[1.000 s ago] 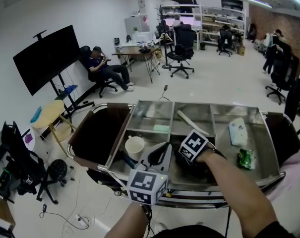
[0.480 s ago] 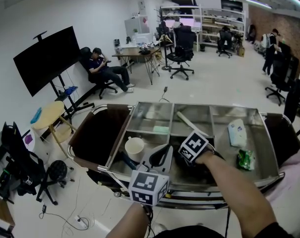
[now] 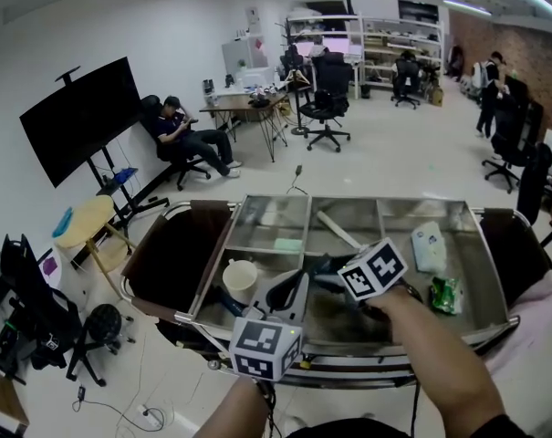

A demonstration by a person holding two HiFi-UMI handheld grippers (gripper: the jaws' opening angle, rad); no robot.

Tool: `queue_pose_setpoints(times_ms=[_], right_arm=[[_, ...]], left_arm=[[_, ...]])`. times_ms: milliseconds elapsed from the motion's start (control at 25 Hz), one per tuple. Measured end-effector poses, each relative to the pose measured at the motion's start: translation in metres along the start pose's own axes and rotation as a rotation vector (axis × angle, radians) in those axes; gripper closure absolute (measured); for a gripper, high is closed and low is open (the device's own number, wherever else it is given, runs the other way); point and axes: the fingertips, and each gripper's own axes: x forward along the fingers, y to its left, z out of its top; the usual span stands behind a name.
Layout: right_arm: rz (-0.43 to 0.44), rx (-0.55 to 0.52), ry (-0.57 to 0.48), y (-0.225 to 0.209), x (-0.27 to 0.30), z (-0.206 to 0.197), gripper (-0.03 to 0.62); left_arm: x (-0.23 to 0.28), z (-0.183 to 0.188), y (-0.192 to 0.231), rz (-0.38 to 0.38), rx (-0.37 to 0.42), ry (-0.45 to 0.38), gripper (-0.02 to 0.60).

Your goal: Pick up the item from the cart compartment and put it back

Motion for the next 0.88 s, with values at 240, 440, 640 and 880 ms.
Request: queue_pose_setpoints(times_ms=[240, 440, 640, 880], right_arm=[[0.005, 0.047, -0.211, 0.008, -0.045, 0.022, 0.333], [-0.002, 0.007, -0.433, 0.029, -0.102, 0.040, 0.333], [-0.005, 0.004, -0.613, 0.039, -0.157, 0.043, 0.333], [-0.031, -0.009, -0.739, 0.046, -0.214, 0.024, 0.333]], left_arm=[[0.002, 0.004, -0.007, -0.005, 0.008, -0.002, 0.581], [0.001, 0.007, -0.016, -0.019, 0.013, -0.015, 0.580], [-0.001, 0.006, -0.014, -0.008, 0.005, -0.019, 0.580], [-0.003, 0.007, -0.016, 0.000, 0.002, -0.028, 0.580]])
